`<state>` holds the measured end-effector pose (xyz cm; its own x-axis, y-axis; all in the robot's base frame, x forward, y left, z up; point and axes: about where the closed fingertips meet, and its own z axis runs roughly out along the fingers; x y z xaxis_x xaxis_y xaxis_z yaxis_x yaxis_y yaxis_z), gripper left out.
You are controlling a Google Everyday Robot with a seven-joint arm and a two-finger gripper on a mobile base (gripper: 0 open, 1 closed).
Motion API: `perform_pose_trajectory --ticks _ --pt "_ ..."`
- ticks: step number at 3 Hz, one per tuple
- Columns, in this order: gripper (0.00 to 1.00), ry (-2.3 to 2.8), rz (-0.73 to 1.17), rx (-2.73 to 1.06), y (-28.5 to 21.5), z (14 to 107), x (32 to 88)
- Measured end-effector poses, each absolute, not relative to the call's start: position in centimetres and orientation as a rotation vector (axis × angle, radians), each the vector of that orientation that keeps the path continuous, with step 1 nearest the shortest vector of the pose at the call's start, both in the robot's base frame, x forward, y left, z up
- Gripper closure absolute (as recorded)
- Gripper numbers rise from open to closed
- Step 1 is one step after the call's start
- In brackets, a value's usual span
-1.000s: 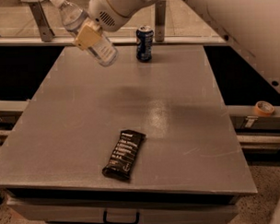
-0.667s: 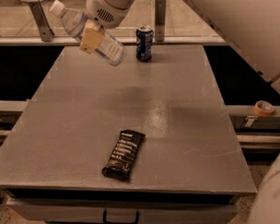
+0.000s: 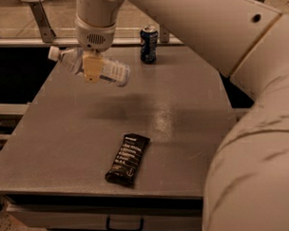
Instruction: Knock blue plastic bottle over
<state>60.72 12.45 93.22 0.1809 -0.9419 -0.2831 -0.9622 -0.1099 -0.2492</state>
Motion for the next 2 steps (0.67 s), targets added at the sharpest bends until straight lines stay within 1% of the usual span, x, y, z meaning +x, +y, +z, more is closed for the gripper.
perform_pose_trajectory --ticks 1,2 --pt "1.00 1.782 0.113 -2.241 14.1 90.1 59.3" --pt "0.82 1.775 0.161 -2.317 15.4 88.0 58.7"
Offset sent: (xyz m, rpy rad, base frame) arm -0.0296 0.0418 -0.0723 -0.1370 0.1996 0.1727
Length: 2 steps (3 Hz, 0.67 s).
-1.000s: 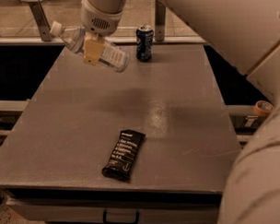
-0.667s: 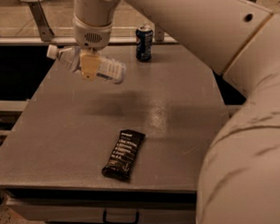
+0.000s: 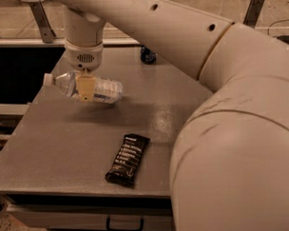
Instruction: Knock blue plastic bottle over
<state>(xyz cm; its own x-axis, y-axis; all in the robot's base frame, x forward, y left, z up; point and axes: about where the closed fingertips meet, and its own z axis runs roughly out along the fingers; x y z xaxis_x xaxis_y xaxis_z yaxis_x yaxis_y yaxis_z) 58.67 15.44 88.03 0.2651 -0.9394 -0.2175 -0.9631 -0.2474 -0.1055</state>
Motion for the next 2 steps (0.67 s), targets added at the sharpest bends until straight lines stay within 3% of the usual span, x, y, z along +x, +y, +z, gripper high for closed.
perform_pose_trajectory --ticks 2 --pt "0.35 1.761 0.227 -2.381 17.1 85.7 57.9"
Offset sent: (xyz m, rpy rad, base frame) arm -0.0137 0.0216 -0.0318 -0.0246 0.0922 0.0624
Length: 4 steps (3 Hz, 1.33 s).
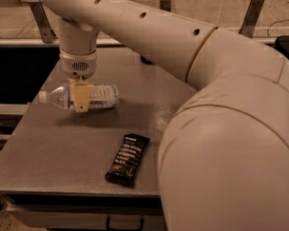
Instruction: Knock blue plastic bottle over
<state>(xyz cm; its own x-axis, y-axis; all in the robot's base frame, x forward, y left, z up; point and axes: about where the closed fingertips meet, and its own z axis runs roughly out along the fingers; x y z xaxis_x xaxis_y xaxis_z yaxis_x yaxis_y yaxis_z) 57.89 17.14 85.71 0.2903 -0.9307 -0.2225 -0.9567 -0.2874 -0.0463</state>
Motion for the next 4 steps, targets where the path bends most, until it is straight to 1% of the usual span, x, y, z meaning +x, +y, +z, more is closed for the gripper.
perform_pose_trajectory --ticks 1,2,4 --pt "0.13 1.746 0.231 -2.398 17.67 85.47 58.11" --pt "0.00 1.743 0.228 -2.406 17.76 85.26 58.36" --pt "0.00 1.757 0.226 -2.386 17.29 85.14 58.65"
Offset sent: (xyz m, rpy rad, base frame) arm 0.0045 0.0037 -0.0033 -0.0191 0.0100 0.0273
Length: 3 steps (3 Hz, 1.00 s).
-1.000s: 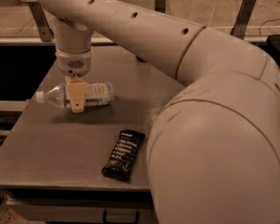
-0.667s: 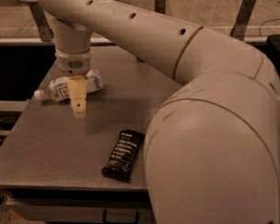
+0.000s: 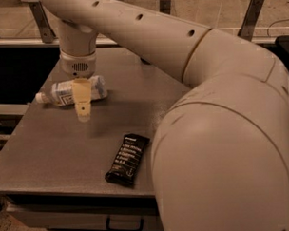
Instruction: Knock blue plastic bottle over
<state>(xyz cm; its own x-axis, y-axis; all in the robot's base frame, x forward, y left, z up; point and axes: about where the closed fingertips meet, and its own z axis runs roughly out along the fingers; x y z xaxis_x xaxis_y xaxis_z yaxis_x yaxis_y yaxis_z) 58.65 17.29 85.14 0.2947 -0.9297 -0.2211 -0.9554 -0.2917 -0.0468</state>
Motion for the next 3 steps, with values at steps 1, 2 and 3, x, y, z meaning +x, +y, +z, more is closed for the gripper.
perform_pose_trajectory --ticks 1,2,3 --pt "0.00 1.772 0.317 -2.231 15.6 86.0 59.5" --pt "0.00 1.677 0.461 -1.984 13.3 89.7 59.9" --pt "0.00 1.546 0.508 -1.723 9.5 94.4 61.5"
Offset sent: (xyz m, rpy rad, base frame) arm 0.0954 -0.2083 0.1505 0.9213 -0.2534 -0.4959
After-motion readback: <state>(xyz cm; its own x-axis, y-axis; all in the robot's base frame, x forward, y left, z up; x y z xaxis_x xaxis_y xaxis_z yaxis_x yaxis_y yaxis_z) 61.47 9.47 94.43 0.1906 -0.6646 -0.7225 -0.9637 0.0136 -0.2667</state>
